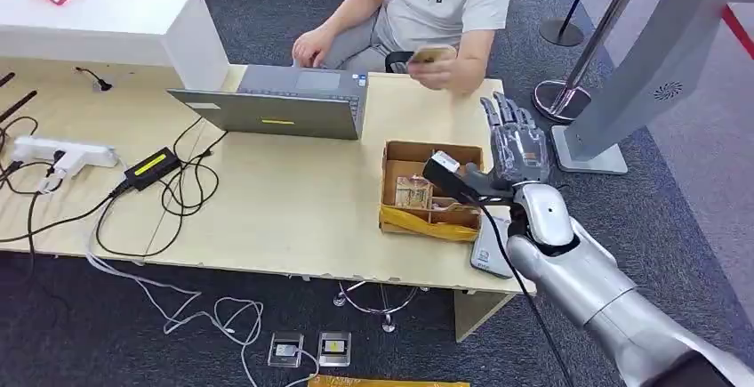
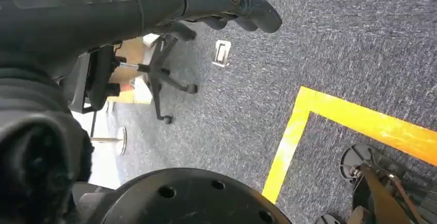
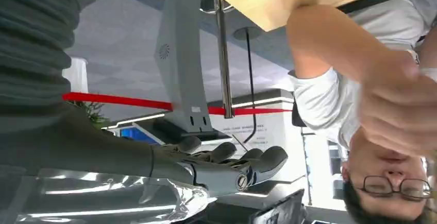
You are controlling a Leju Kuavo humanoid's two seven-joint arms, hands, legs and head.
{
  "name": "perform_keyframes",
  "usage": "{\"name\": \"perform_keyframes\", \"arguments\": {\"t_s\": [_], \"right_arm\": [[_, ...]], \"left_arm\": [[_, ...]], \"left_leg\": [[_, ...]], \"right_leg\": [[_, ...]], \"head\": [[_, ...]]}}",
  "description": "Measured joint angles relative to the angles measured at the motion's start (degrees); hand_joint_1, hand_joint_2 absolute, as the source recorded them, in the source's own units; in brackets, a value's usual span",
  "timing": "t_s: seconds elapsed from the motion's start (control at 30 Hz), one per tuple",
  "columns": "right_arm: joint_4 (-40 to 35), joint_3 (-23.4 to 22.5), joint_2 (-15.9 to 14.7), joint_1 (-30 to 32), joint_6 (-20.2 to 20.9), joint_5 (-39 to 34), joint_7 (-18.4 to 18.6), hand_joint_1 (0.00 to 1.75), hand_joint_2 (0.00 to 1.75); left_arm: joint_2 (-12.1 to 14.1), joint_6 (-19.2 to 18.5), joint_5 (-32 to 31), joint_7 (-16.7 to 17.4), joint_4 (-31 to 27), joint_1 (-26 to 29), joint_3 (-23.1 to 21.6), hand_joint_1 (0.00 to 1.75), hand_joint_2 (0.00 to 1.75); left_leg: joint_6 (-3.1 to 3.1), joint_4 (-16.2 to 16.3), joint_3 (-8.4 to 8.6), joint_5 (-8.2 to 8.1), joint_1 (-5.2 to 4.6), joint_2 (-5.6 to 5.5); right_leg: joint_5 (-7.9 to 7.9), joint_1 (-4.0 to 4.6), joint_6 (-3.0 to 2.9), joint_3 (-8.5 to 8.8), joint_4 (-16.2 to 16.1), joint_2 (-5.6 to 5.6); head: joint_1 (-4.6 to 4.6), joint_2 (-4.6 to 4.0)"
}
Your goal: Pass the card to the sensor for recognition and then transmit it.
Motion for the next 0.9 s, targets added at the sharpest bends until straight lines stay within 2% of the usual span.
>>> {"name": "perform_keyframes", "arguments": {"t_s": [0.17,0.37,0.57,0.77,0.9], "right_arm": [[-0.46,0.0,-0.61,0.0,1.13,1.11,0.72,0.0,1.75],[-5.95,-0.02,-3.63,0.05,10.02,1.86,4.35,0.0,1.75],[-14.25,-0.24,-8.45,0.04,17.72,1.86,7.37,0.0,1.75],[-19.7,-0.63,-11.26,0.04,18.99,1.09,7.98,0.0,1.75],[-24.18,-0.9,-13.71,0.67,19.13,-3.11,9.75,0.0,1.75]], "left_arm": [[0.04,-0.55,0.24,0.0,0.0,0.01,0.0,0.0,0.0],[0.31,-1.22,0.37,-0.33,0.0,0.06,0.0,0.0,0.0],[0.63,-1.25,0.46,-2.16,0.0,0.2,0.0,0.0,0.0],[0.81,-1.14,0.5,-2.67,0.0,0.22,0.0,0.0,0.0],[0.85,-1.75,0.59,-3.15,0.0,0.24,0.0,0.0,0.0]], "left_leg": [[0.0,0.0,0.01,0.0,0.0,0.0],[0.0,0.01,0.02,0.0,-0.01,0.01],[0.0,0.01,0.01,0.0,-0.01,0.02],[0.0,0.01,0.03,-0.01,-0.01,0.09],[0.0,0.01,0.05,0.0,-0.01,0.08]], "right_leg": [[0.0,0.0,0.0,0.0,0.0,0.01],[0.0,-0.01,0.0,0.0,-0.01,0.01],[0.0,-0.01,0.0,-0.01,-0.01,0.01],[0.0,0.0,0.0,-0.01,-0.01,0.03],[0.0,0.0,0.0,-0.01,-0.01,0.05]], "head": [[0.0,0.0],[0.02,0.02],[0.0,0.0],[0.0,0.02],[0.02,0.0]]}}
